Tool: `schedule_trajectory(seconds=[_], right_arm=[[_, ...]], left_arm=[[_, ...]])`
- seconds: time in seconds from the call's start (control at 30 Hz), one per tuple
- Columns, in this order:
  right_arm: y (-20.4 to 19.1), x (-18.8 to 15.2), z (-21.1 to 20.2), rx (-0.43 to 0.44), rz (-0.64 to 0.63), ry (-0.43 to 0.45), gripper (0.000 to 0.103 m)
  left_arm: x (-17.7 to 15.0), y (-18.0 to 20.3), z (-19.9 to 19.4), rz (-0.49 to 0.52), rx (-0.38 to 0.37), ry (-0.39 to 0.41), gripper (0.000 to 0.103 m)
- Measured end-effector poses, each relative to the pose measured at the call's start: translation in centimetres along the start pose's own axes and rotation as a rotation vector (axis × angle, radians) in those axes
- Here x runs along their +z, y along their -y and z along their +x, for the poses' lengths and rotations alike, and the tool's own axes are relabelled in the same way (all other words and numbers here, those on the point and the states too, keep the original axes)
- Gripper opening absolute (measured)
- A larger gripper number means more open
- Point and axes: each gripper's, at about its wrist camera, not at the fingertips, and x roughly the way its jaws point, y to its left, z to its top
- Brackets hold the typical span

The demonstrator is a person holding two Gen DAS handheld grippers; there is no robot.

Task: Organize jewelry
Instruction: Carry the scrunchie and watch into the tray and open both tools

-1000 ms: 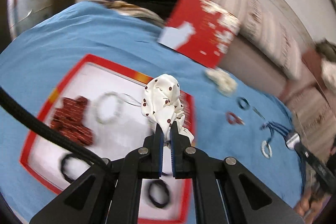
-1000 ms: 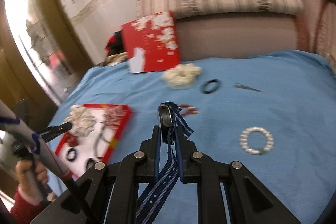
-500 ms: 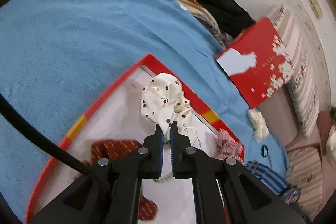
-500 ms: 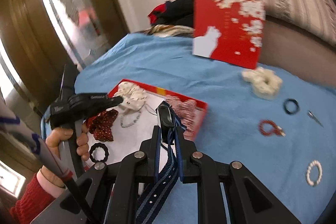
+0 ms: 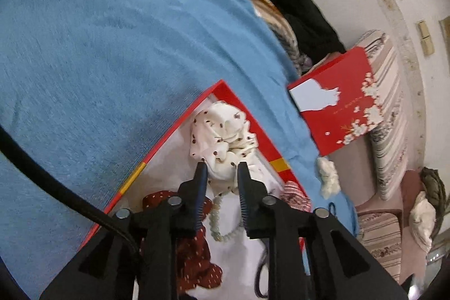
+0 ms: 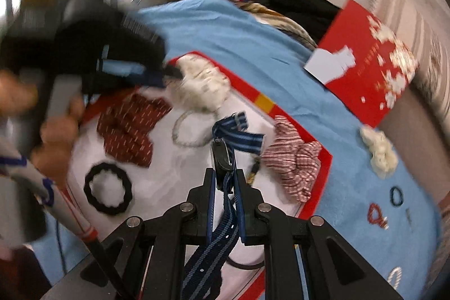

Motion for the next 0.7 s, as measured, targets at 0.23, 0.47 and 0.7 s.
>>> schedule_trajectory(seconds=[0.23,0.47,0.7], right_arm=[[-4.4,-1.4,0.6,-0.051,-0.156,-0.028,0.014],[-6.2,-1.6,0.1,-0.041,-0.205,-0.028,0.017],[-5.7,-1.4,-2.1,0.023,-0.122,-0.015,0.041]], left_arm=[[0.2,-0.3,-3.1,0.014,0.005,0.074,0.032],[0.4,-2.1,-3.9,-0.006,0.065,0.096,0.032],[0.2,-2.1,-4.4,0.013,0.083,0.103,0.032]])
